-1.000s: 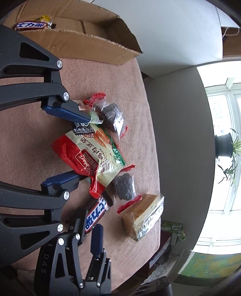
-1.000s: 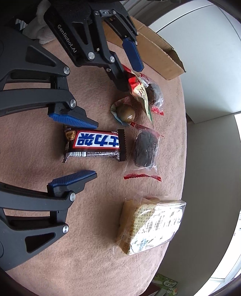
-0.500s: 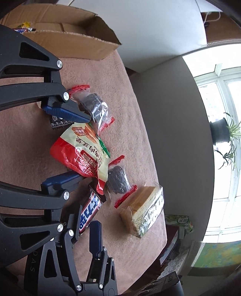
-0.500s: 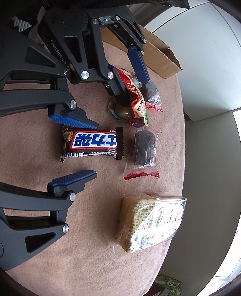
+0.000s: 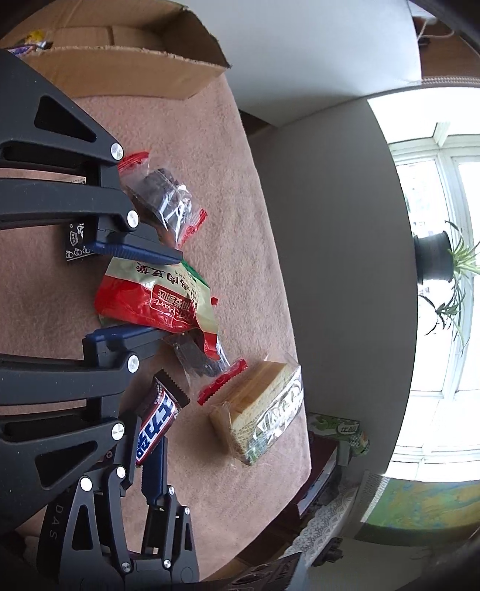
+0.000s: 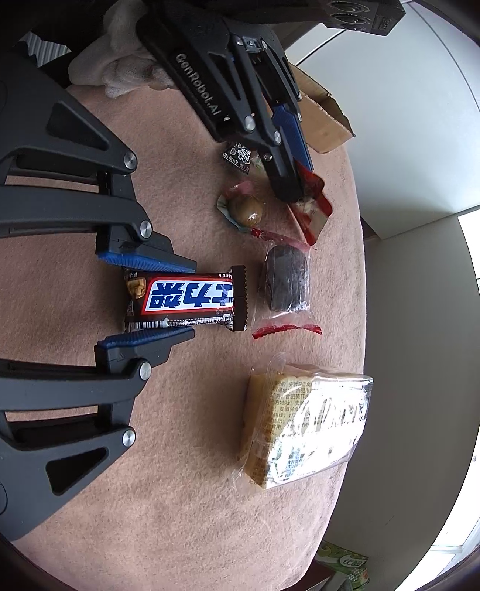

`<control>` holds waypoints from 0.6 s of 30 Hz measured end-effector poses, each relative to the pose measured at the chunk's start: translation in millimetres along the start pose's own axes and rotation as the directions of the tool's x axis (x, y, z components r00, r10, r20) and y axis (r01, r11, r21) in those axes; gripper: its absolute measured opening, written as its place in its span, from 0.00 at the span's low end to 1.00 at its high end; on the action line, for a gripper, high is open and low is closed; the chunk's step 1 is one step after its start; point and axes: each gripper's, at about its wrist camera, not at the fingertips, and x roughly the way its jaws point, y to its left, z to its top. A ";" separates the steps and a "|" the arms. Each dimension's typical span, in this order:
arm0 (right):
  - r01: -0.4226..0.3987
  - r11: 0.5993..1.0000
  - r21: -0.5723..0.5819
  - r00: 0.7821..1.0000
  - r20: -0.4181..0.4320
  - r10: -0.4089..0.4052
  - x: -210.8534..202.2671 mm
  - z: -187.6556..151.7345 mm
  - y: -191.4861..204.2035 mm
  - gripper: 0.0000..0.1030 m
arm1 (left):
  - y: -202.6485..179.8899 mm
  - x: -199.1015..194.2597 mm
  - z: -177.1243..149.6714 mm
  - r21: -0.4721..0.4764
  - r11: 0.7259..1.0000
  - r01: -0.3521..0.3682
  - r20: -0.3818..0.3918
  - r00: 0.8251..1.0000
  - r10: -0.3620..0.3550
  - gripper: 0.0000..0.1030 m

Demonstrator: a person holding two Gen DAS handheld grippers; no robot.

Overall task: Organize snacks
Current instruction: 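Grasp the red snack bag with the left tool while the right tool grasps the chocolate bar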

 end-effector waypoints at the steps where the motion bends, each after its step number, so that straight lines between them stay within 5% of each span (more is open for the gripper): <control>1: 0.001 1.000 0.003 1.000 0.000 -0.001 0.1 0.0 -0.5 0.29 | 4.1 -1.2 1.4 -0.021 1.000 0.005 0.004 1.000 -0.004 0.26; 11: 0.008 1.000 0.026 1.000 0.012 -0.008 -3.8 -1.5 -4.9 0.29 | 2.0 8.5 11.5 -0.025 1.000 0.005 0.019 1.000 -0.005 0.26; 18: 0.013 0.999 0.045 0.999 0.038 -0.014 -18.0 -4.7 -5.1 0.29 | 19.8 -7.1 13.1 -0.120 0.993 0.021 0.041 0.999 -0.017 0.20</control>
